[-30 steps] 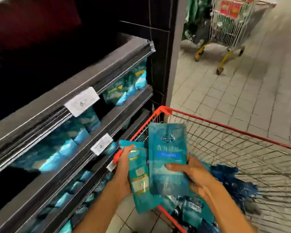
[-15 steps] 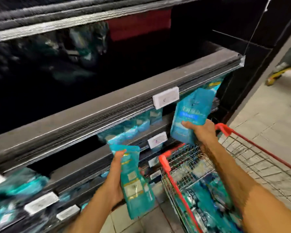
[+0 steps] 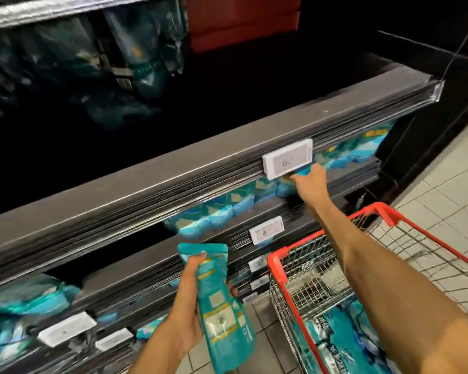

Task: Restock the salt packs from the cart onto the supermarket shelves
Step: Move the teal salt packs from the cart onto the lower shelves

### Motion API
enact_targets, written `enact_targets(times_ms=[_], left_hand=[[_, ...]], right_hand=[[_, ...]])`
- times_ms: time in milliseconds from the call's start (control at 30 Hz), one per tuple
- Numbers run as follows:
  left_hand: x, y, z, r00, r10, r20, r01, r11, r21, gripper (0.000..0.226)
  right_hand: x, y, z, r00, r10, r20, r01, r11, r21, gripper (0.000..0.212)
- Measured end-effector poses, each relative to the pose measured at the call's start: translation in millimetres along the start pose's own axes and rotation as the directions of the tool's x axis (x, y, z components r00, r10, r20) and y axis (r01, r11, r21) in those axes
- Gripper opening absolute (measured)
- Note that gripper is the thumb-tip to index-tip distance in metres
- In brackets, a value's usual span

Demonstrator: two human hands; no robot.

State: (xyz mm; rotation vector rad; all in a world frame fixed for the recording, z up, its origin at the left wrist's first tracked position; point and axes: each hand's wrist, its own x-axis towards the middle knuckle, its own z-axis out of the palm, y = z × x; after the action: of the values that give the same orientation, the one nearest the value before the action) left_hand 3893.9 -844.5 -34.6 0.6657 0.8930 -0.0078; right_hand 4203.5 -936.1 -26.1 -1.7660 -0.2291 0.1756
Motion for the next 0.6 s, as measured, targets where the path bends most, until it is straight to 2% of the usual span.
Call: enact_targets(times_ms=[100,233,367,500,600], left_hand=[[4,3,3,1.000,0.015,-0.002,-0.015,1.000,0.007,0.060],[7,8,13,0.998,0.054,-0.007,-0.054,0.998,0.032,0.066],[5,14,26,0.995,0.096,0.025,-0.098,0.994,0.047,0.056],[0,18,38,0.985,0.155,0.070,-0.161,0.983,0.087,0.039],[-6,20,45,0.973,0.189,0.130,-0.203,0.973,0.108,0.042]], right_hand=[[-1,1,8,0.996,-0.032,0.078,0.030,0.999,0.023,0.026],[-2,4,2,0.995,0.043,0.095,-0.040,0.999,-0.037,0.030],[-1,6,-8,0.988,0.024,0.150,-0.010,0.995,-0.095,0.033],[-5,6,-12,0.983,0.012,0.185,0.009,0.994,-0.112,0.026],[-7,7,-15,0.981,0.002,0.192,0.017,0.995,-0.098,0.030]])
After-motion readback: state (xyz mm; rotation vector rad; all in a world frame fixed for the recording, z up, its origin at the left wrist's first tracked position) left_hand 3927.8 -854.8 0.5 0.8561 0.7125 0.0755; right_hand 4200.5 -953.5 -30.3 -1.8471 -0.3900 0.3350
